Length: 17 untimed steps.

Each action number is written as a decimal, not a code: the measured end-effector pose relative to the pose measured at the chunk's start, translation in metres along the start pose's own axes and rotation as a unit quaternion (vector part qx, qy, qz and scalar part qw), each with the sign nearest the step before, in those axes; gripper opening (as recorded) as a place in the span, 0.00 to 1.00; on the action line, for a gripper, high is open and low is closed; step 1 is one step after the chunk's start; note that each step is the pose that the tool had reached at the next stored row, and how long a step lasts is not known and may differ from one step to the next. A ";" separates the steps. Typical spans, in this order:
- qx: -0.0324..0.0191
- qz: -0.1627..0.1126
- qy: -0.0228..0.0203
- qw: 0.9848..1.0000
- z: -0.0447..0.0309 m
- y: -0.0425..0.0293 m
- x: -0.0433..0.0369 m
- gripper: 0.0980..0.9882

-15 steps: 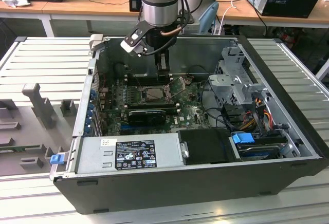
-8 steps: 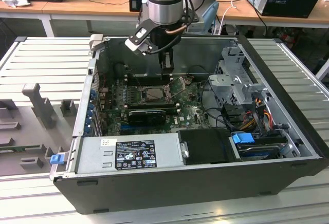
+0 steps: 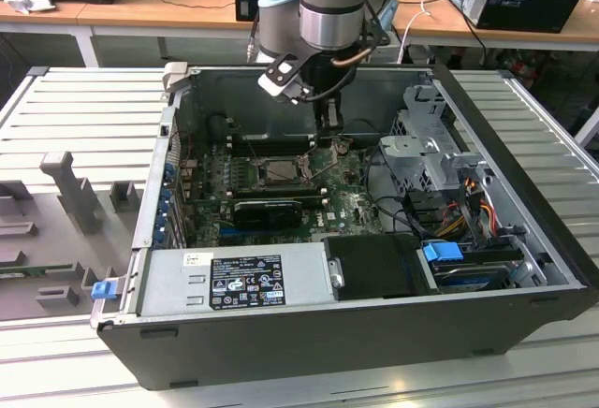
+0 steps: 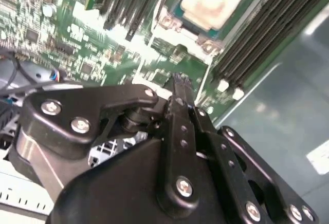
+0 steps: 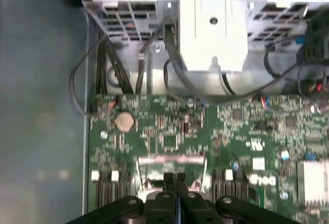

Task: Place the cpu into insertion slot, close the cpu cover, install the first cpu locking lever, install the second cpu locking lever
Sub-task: 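Close the cpu cover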

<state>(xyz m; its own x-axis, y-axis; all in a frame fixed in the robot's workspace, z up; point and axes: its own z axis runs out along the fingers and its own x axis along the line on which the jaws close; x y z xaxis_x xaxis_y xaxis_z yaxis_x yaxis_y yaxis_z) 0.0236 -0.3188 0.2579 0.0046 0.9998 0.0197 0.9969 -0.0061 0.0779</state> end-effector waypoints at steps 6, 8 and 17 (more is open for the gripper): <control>0.010 0.000 0.000 1.000 0.0028 0.0271 0.0009 0.01; 0.012 0.000 0.000 1.000 0.0039 0.0339 0.0015 0.01; 0.016 0.000 0.000 1.000 0.0160 0.0316 0.0013 0.01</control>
<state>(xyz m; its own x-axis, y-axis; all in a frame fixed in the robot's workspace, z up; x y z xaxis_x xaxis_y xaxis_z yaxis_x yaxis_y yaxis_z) 0.0564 -0.3173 0.2444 0.0052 0.9998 0.0197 0.9989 -0.0061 0.0462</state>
